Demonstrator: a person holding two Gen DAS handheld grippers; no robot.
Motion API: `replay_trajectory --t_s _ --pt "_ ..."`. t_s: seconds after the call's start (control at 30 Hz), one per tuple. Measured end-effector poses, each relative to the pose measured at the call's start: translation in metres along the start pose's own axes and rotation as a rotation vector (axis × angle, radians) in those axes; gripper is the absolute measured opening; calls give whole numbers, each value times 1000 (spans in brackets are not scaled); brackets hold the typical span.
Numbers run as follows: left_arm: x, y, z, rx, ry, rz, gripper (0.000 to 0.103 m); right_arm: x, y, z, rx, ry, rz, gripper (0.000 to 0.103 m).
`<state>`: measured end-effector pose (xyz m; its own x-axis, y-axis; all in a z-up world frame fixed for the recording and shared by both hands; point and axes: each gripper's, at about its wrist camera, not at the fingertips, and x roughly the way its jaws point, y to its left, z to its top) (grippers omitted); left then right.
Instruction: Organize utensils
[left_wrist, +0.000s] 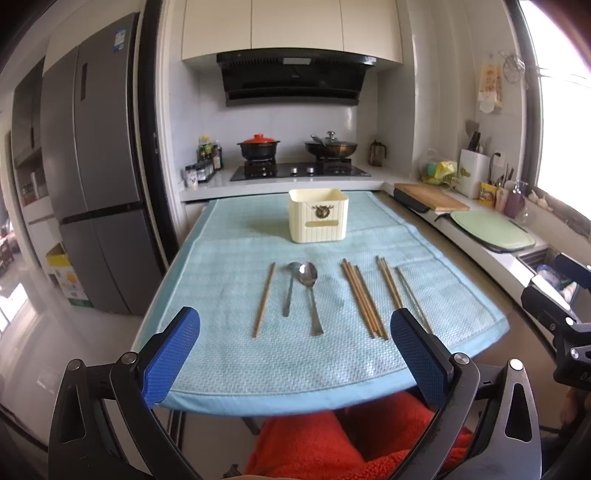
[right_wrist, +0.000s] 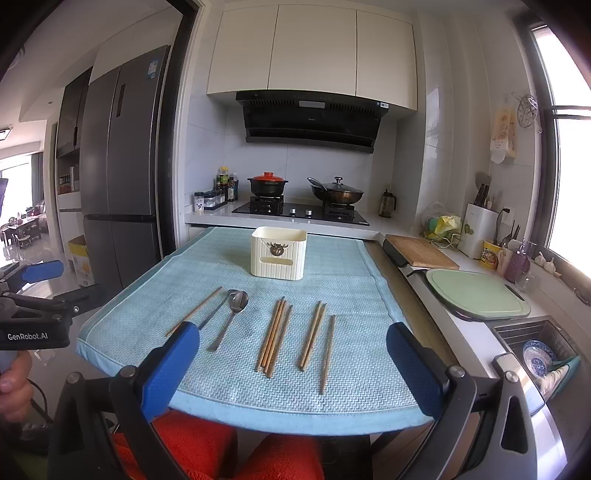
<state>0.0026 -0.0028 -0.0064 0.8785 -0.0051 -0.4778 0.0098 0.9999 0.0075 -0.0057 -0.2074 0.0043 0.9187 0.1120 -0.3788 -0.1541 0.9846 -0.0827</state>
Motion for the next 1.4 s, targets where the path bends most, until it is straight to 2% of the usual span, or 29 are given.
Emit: replay_trajectory --t_s 1.4 --pt "8 -2 5 14 33 0 103 6 -4 1 14 12 3 103"
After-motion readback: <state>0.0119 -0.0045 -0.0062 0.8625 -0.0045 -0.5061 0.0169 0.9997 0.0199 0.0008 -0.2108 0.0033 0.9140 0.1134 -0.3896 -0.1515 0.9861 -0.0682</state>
